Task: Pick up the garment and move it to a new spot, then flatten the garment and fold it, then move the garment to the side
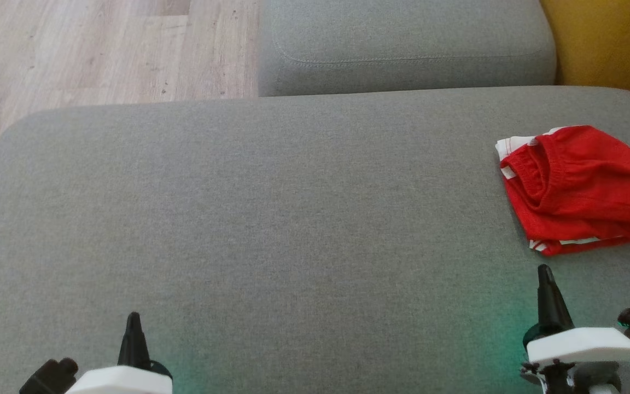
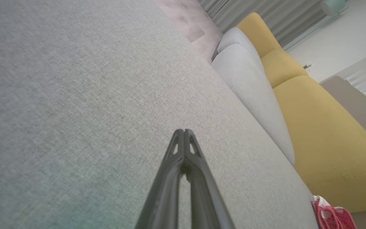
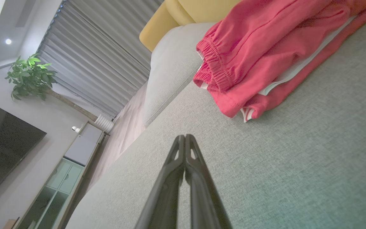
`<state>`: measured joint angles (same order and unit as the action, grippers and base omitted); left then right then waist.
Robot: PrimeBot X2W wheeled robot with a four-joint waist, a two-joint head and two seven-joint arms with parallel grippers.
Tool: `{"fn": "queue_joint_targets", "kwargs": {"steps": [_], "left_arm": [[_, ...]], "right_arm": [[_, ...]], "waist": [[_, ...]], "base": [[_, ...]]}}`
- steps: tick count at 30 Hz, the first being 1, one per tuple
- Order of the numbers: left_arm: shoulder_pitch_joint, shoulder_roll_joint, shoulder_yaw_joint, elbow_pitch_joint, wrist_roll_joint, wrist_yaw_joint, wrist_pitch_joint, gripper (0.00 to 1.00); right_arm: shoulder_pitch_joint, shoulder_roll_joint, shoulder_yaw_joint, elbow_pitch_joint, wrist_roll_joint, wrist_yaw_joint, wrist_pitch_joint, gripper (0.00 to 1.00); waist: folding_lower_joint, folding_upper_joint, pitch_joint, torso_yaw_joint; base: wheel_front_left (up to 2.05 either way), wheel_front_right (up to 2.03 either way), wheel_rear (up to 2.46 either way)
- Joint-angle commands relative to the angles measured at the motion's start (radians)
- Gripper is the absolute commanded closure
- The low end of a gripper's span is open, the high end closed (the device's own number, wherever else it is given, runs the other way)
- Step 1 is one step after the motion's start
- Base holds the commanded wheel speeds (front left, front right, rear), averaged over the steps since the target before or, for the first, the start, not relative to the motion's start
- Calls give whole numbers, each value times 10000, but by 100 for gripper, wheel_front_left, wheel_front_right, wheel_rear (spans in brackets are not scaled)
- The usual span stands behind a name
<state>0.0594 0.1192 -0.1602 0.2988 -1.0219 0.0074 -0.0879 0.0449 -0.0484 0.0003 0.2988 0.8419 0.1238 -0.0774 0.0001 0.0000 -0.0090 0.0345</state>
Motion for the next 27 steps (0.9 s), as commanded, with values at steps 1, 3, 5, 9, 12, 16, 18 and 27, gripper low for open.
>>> {"fn": "queue_joint_targets", "kwargs": {"steps": [1, 3, 5, 9, 12, 16, 18, 27], "left_arm": [[-526, 19, 296, -332, -179, -113, 49, 100], [-561, -1, 368, -339, -353, -151, 106, 100], [-595, -21, 439, -345, -526, -190, 164, 100], [-664, -60, 583, -357, -873, -266, 279, 100], [-716, -90, 691, -367, -1133, -324, 366, 100], [-785, -130, 835, -379, -1479, -400, 481, 100], [-819, -150, 907, -385, -1652, -438, 539, 100], [-974, -240, 1231, -413, -2428, -610, 799, 100]], "right_arm": [[-542, -195, 50, -374, 262, 33, 55, 100], [-571, -198, 26, -380, 495, 34, 102, 100], [-599, -201, 1, -385, 728, 35, 149, 100], [-657, -206, -49, -397, 1193, 37, 243, 100], [-700, -209, -87, -405, 1541, 39, 314, 100], [-758, -213, -139, -416, 2005, 41, 410, 100], [-787, -215, -166, -422, 2237, 42, 458, 100], [-917, -220, -287, -446, 3273, 47, 676, 100]], "waist": [[0, 0, 2, -5], [-1, 0, 6, -15], [-1, 0, 9, -25], [-1, 0, 16, -46], [-1, 0, 22, -61], [-1, 0, 29, -82], [-1, 0, 33, -92], [-1, 0, 49, -138]], "base": [[0, 0, 0], [0, 0, 0], [0, 0, 0], [0, 0, 0], [0, 0, 0], [0, 0, 0], [0, 0, 0], [0, 0, 0]]}}
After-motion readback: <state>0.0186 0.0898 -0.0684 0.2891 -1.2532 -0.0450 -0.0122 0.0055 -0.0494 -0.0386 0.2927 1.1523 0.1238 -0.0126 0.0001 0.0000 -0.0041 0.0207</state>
